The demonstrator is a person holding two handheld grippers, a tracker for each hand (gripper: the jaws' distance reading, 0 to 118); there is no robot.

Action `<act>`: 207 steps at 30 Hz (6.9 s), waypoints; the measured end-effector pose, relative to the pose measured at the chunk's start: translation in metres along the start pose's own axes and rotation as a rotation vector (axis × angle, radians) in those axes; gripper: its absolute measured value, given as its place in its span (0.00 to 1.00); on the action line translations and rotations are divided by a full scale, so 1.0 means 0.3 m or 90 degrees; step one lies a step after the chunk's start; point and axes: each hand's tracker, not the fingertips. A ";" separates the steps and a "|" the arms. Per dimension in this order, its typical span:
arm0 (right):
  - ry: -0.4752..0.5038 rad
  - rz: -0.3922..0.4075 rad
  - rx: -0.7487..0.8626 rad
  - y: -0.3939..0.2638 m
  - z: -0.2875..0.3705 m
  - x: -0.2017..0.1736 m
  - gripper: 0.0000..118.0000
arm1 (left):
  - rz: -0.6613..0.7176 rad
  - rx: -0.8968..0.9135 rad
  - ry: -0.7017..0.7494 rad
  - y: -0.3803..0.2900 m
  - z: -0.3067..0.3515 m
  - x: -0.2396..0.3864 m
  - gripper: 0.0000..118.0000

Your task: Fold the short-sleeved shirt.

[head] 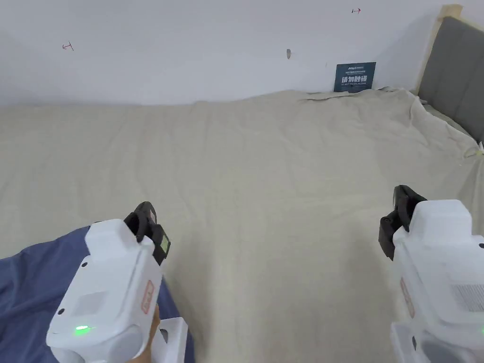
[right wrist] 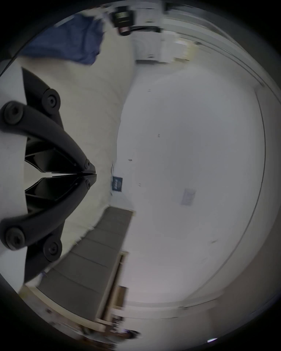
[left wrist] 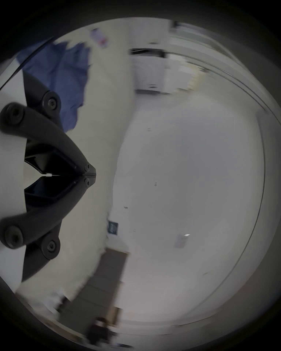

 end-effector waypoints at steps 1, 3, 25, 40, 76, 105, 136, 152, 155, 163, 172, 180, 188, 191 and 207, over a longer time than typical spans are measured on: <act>0.009 -0.022 -0.001 -0.005 0.000 0.009 0.00 | -0.036 0.008 0.004 -0.009 0.000 0.009 0.00; 0.016 -0.048 -0.014 -0.010 -0.001 0.019 0.00 | -0.078 0.018 0.007 -0.023 0.004 0.032 0.00; 0.019 -0.052 -0.019 -0.014 0.016 0.023 0.00 | -0.094 0.009 0.004 -0.046 0.011 0.026 0.00; 0.018 -0.046 -0.019 -0.011 0.019 0.024 0.00 | -0.100 0.014 0.005 -0.046 0.010 0.023 0.00; 0.279 -0.019 0.023 0.073 -0.069 -0.529 0.00 | -0.121 0.028 0.261 0.037 0.301 -0.486 0.00; 0.367 0.015 0.012 0.056 -0.074 -0.716 0.00 | 0.022 -0.161 0.244 0.013 0.245 -0.773 0.00; 0.233 0.013 -0.056 -0.046 -0.162 -0.432 0.00 | 0.019 -0.678 0.144 -0.402 -0.312 -0.666 0.02; 0.203 -0.015 -0.026 0.002 -0.123 -0.313 0.00 | 0.162 -0.428 -0.014 -0.016 -0.171 -0.623 0.00; 0.190 -0.019 -0.020 0.012 -0.114 -0.277 0.00 | 0.158 -0.370 -0.057 0.106 -0.210 -0.538 0.00; 0.140 -0.024 0.006 0.062 -0.063 -0.166 0.00 | 0.095 -0.294 -0.182 0.375 -0.356 -0.218 0.00; 0.055 -0.020 0.030 0.097 -0.023 0.012 0.00 | 0.064 -0.283 -0.354 0.436 -0.451 0.208 0.00; -0.021 -0.012 0.031 0.098 0.016 0.161 0.00 | 0.022 -0.314 -0.459 0.361 -0.459 0.491 0.00; -0.058 -0.014 0.016 0.079 0.046 0.230 0.00 | -0.026 -0.433 -0.493 0.125 -0.497 0.623 0.00; -0.061 -0.015 0.010 0.062 0.046 0.241 0.00 | -0.097 -0.492 -0.465 -0.002 -0.509 0.655 0.00; -0.064 -0.010 -0.020 -0.002 0.062 0.285 0.00 | -0.149 -0.696 -0.254 -0.437 -0.604 0.539 0.00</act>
